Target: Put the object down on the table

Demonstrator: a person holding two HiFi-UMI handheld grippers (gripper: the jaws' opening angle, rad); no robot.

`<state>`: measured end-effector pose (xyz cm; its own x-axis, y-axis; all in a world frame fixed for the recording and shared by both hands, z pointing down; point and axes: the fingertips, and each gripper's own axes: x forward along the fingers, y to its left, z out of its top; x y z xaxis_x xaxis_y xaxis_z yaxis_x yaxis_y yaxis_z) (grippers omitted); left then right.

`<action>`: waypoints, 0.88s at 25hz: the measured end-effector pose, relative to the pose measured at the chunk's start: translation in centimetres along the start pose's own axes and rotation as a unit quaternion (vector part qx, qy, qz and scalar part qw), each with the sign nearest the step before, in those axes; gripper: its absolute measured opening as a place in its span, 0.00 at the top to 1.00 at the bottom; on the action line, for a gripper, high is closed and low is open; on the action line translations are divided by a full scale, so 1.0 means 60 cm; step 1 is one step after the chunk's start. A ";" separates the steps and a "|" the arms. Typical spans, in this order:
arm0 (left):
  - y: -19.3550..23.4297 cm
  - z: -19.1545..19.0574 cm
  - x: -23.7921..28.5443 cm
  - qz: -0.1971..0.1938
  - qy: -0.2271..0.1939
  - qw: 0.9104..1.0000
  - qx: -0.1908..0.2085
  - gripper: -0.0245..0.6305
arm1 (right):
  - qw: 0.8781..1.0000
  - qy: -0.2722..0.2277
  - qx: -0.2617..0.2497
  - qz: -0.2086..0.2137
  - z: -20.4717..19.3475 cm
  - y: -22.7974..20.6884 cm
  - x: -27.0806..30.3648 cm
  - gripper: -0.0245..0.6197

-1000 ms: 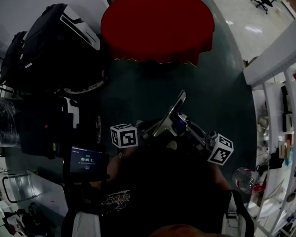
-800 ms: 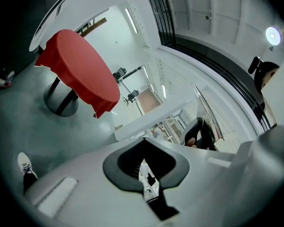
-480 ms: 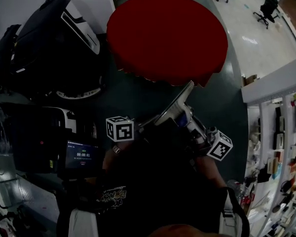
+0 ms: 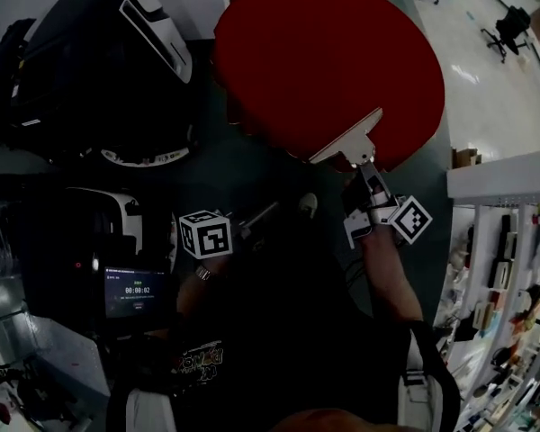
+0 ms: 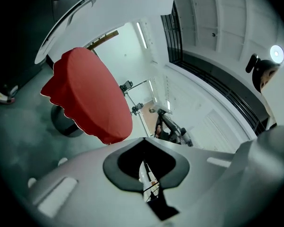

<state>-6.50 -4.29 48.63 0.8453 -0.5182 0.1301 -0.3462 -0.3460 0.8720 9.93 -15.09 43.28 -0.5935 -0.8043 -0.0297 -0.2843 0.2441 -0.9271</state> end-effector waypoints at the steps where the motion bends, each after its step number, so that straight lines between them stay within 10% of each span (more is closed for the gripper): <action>1: 0.017 0.017 -0.002 0.004 -0.007 1.000 -0.006 0.94 | 1.000 -0.002 0.018 -0.024 0.010 -0.041 0.038 0.95; 14: 0.151 0.275 -0.030 0.134 -0.155 0.979 -0.013 0.94 | 0.973 0.080 0.124 -0.176 0.046 -0.414 0.532 0.95; 22: 0.209 0.326 -0.021 0.222 -0.233 0.945 -0.051 0.93 | 0.954 0.115 0.193 -0.198 0.049 -0.545 0.682 0.95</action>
<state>-19.85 -23.30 50.16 0.3463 -0.8910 0.2935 -0.5645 0.0519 0.8238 -2.85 -57.57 71.31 -0.6593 -0.6405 0.3939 -0.2488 -0.3085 -0.9181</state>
